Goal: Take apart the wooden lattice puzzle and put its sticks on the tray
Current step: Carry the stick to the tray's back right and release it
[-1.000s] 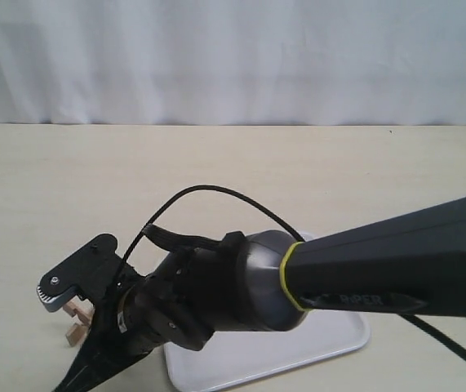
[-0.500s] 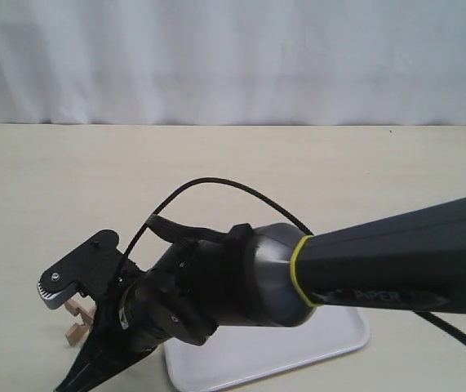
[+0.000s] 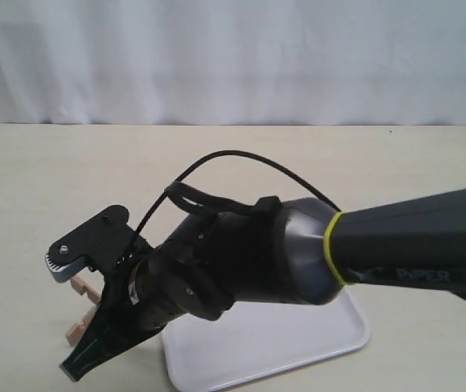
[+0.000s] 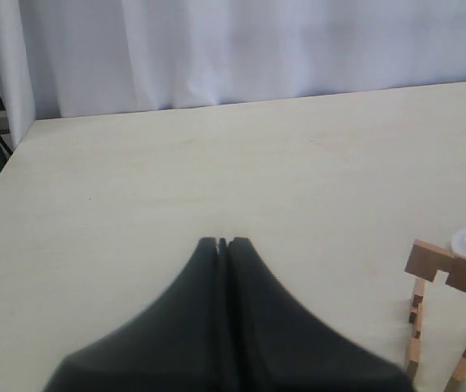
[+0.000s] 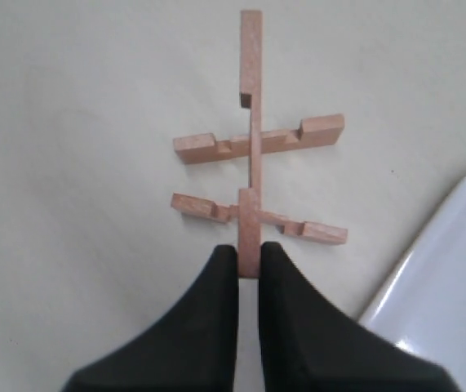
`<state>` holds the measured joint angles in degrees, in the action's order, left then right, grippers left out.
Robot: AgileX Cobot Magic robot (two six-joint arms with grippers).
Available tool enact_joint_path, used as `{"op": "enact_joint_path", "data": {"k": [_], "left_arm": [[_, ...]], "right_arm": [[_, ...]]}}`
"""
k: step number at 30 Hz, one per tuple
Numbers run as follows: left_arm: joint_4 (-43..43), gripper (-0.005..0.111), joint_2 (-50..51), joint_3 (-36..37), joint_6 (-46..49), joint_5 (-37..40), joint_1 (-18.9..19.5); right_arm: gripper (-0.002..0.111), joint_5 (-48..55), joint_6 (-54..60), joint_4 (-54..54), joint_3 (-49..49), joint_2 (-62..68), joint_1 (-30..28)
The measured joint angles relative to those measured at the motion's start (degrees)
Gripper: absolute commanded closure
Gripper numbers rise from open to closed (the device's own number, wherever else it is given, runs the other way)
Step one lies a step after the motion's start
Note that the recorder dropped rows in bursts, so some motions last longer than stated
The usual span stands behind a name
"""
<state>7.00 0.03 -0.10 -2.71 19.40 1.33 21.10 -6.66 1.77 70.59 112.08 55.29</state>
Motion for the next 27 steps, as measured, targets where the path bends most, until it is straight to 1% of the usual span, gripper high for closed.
{"op": "enact_joint_path", "data": {"k": [6,10,13,19,21,22,25,27], "left_arm": [[0.0,0.107,0.0,0.0,0.0,0.0,0.0],[0.0,0.107,0.0,0.0,0.0,0.0,0.0],[0.0,0.107,0.0,0.0,0.0,0.0,0.0],[0.0,0.107,0.0,0.0,0.0,0.0,0.0],[0.0,0.107,0.0,0.0,0.0,0.0,0.0],[0.0,0.107,0.0,0.0,0.0,0.0,0.0],[0.0,0.107,0.0,0.0,0.0,0.0,0.0],[0.0,0.107,0.0,0.0,0.0,0.0,0.0]], "right_arm": [[0.104,1.08,0.0,0.31,-0.85,-1.95,-1.64],[0.104,1.18,0.0,2.24,-3.22,-4.81,-2.12],[0.104,1.18,0.0,2.55,-5.72,-7.58,-3.62],[0.104,1.18,0.0,5.61,-16.33,-17.92,-12.59],[0.104,1.18,0.0,5.96,-19.1,-21.02,-17.14],[0.104,1.18,0.45,5.96,-20.44,-22.5,-20.85],[0.104,0.31,1.24,6.05,-22.99,-23.39,-28.45],[0.104,-2.91,1.28,6.05,-25.69,-22.96,-31.61]]}}
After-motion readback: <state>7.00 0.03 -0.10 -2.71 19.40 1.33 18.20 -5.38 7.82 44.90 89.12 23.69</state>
